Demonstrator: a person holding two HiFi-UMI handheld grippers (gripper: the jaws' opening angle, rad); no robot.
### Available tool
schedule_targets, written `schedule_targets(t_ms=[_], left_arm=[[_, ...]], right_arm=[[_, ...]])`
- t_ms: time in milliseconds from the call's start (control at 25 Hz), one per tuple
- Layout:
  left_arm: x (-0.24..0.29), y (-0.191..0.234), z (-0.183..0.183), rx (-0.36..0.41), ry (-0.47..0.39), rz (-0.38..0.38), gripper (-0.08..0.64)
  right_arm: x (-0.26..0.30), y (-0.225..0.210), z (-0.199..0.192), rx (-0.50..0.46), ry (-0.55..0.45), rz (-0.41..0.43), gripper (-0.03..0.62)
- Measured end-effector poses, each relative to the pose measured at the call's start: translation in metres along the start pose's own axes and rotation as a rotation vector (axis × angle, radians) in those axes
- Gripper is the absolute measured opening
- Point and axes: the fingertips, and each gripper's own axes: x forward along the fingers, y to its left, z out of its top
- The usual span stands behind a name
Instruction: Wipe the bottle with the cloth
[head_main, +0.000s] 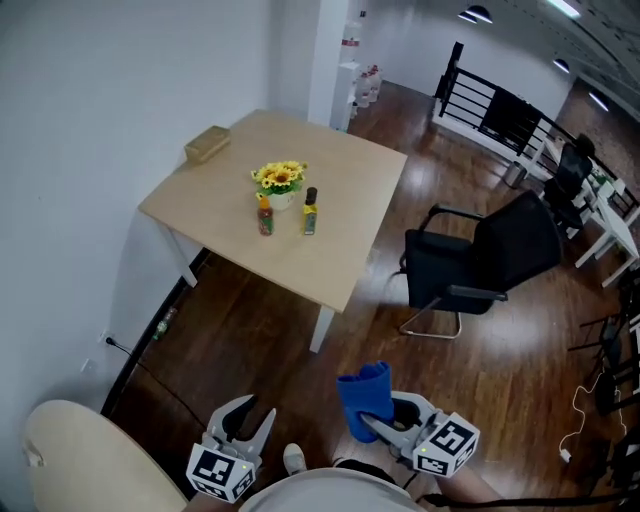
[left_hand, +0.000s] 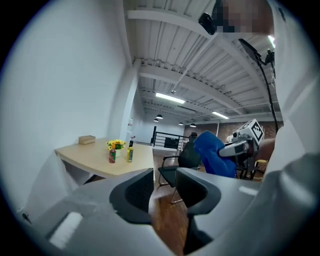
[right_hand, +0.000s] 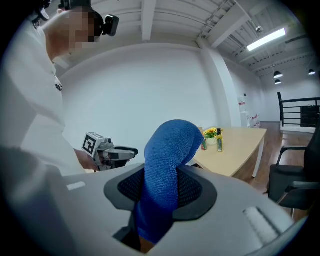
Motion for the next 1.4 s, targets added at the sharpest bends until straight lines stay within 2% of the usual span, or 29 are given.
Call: schedule_targets(t_ms=[80, 200, 440, 680, 1000, 1240, 1400], left_arm=[[-0.002, -0.022, 0.002, 0.03, 0.007, -0.036, 0.147], [-0.001, -0.052, 0.006, 0.013, 0.005, -0.069, 0.147], [-0.002, -0.103, 0.016, 0.025, -0.018, -0.07, 0.147], [-0.015, -0.144, 0.028, 0.063, -0.02, -0.116, 0.147], [-0.023, -0.168, 0.03, 0.058, -0.028, -0.11, 0.147], [-0.017, -0.171, 0.022, 0.023, -0.02, -0.108, 0.147], [-0.012, -0.176, 0.026, 0.046, -0.028, -0.114, 0.147]], right_arm=[[-0.014, 0.008, -0.002, -0.008, -0.005, 0.007, 0.152], [-0.042, 0.011, -0.007, -0.012, -0.005, 0.004, 0.152], [-0.098, 0.01, -0.031, 0.032, -0.029, -0.037, 0.152], [-0.13, 0.023, -0.038, 0.021, -0.048, -0.035, 0.15], [-0.137, 0.035, -0.039, -0.004, -0.04, 0.01, 0.15], [-0.137, 0.039, -0.039, -0.012, -0.038, 0.019, 0.15], [-0.137, 0.039, -0.036, -0.04, -0.038, 0.021, 0.15]])
